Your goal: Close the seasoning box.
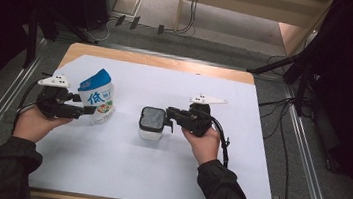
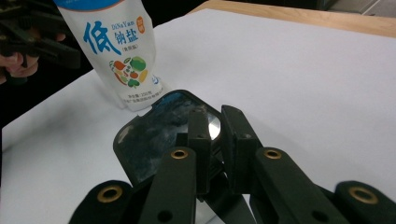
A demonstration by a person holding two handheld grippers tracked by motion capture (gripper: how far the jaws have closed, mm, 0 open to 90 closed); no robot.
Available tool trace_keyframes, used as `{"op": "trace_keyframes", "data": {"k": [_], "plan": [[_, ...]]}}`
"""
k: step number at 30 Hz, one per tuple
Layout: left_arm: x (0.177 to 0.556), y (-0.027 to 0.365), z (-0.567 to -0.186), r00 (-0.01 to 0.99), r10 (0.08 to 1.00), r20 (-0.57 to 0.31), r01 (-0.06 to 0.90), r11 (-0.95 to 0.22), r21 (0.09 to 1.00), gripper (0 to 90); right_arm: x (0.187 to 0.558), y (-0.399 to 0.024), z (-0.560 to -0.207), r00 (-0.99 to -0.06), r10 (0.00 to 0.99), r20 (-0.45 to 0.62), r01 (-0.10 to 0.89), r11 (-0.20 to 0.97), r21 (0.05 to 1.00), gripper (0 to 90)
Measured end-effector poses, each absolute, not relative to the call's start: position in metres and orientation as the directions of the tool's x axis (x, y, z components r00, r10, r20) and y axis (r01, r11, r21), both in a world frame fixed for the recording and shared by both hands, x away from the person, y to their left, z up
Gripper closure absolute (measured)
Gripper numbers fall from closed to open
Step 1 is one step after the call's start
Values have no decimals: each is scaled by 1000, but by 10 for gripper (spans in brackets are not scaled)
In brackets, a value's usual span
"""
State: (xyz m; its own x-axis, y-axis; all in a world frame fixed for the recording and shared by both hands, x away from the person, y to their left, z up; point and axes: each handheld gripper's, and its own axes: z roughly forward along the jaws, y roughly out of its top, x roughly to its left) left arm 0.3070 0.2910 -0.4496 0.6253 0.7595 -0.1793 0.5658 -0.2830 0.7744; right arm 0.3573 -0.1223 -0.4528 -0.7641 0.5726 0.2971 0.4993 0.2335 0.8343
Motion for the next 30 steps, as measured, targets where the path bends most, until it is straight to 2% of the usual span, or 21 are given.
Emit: {"op": "trace_keyframes", "data": {"k": [5, 14, 21, 30], "plan": [[305, 294, -452, 624, 760, -181, 567, -281, 774, 375, 359, -129, -454, -764, 598, 242, 470, 260, 844, 668], [305, 296, -453, 618, 765, -182, 570, -276, 774, 373, 364, -146, -458, -733, 645, 217, 476, 259, 840, 492], [306, 298, -453, 620, 764, -181, 569, -278, 774, 373, 365, -165, -459, -702, 687, 189, 471, 248, 847, 478], [311, 300, -457, 614, 766, -192, 574, -266, 775, 370, 370, -198, -460, -630, 747, 214, 496, 174, 851, 479]]}}
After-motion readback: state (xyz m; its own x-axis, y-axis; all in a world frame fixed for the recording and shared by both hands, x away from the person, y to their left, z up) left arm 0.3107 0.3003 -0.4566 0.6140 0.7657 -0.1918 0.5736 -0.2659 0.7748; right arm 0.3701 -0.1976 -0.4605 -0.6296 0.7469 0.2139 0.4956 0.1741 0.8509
